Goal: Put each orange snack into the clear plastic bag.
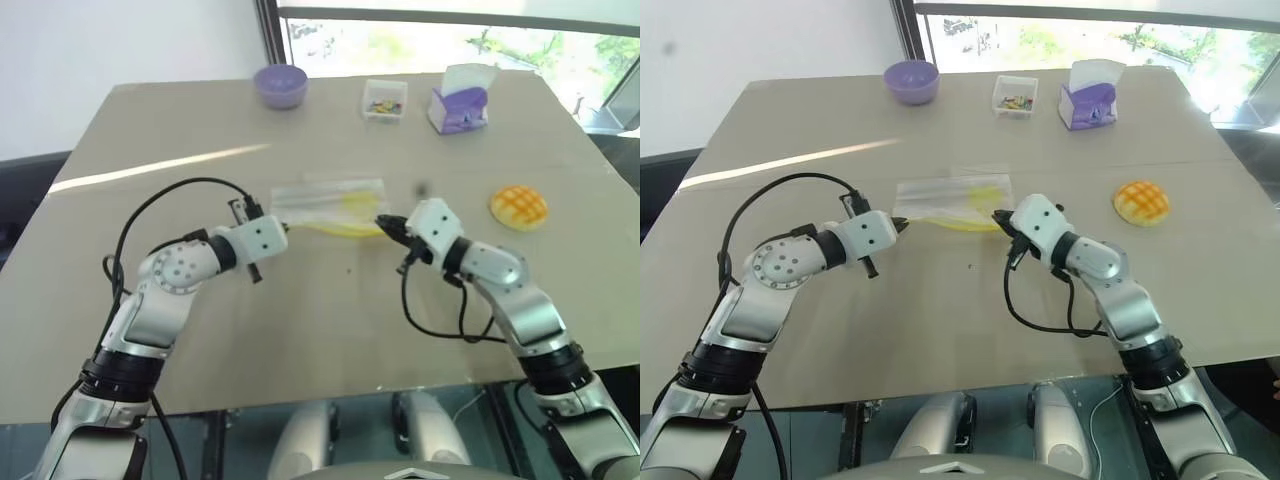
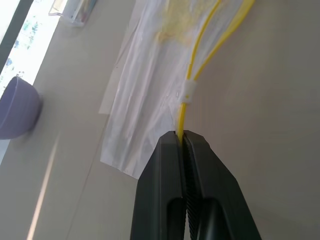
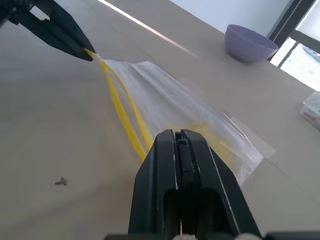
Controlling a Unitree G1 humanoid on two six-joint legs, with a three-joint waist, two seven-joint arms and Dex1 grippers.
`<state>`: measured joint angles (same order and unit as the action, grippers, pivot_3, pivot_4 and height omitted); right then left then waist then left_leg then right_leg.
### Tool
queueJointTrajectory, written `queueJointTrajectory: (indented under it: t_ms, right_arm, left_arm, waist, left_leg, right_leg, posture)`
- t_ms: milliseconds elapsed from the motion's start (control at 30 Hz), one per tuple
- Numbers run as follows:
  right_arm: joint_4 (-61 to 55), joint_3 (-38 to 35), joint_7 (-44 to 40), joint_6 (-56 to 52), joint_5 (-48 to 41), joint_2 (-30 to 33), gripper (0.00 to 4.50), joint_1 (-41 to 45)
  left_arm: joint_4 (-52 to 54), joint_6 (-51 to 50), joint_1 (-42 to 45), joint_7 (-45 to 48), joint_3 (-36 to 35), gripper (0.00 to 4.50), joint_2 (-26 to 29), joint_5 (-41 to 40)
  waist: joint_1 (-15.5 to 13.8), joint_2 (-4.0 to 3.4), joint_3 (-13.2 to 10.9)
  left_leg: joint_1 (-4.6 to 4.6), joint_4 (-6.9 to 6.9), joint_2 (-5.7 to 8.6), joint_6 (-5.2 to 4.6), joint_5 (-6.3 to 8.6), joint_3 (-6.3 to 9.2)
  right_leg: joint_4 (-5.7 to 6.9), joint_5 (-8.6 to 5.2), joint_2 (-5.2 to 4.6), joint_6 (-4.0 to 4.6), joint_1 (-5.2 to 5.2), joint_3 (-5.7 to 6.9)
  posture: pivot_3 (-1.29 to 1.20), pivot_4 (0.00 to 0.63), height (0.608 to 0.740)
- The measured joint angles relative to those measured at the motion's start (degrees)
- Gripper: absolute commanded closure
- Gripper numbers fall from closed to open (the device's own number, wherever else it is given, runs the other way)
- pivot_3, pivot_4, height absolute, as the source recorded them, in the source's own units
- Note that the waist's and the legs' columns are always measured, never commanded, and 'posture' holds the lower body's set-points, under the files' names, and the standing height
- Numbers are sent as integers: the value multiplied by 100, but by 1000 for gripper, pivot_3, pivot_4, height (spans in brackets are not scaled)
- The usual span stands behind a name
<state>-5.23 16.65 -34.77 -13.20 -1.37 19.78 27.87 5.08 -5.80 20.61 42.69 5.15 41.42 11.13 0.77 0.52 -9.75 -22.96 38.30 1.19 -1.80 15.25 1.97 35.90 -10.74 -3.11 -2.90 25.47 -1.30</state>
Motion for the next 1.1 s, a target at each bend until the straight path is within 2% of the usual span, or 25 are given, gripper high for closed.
queueJointTrajectory:
  t_ms: [533,767,933,1100]
  right_arm:
    - [792,457,-244,156,466,-453,4390,758]
    - [1332,485,-242,356,614,-452,4390,968]
    - [1615,438,-210,336,637,-554,4390,1016]
    - [1770,-51,183,-112,316,-1138,4390,1016]
  left_arm:
    - [42,-510,172,228,-48,4500,-284,-800]
    - [42,-447,175,227,-49,4500,-271,-851]
    - [48,-373,175,227,-48,4500,-271,-855]
    - [61,-287,174,234,-25,4500,-273,-855]
  waist:
    - [26,0,0]
    - [24,0,0]
    - [30,0,0]
    - [35,0,0]
  left_leg:
    - [13,6,6,-8,4,2]
    - [14,10,9,-6,3,2]
    - [15,10,9,-1,0,1]
    - [18,10,7,-2,1,1]
  right_leg:
    - [29,0,3,0,0,0]
    - [35,0,1,1,0,-2]
    - [40,0,2,1,1,-4]
    - [49,0,2,1,2,-7]
  posture:
    - [0,150,740]
    - [0,150,740]
    - [0,150,740]
    - [0,150,740]
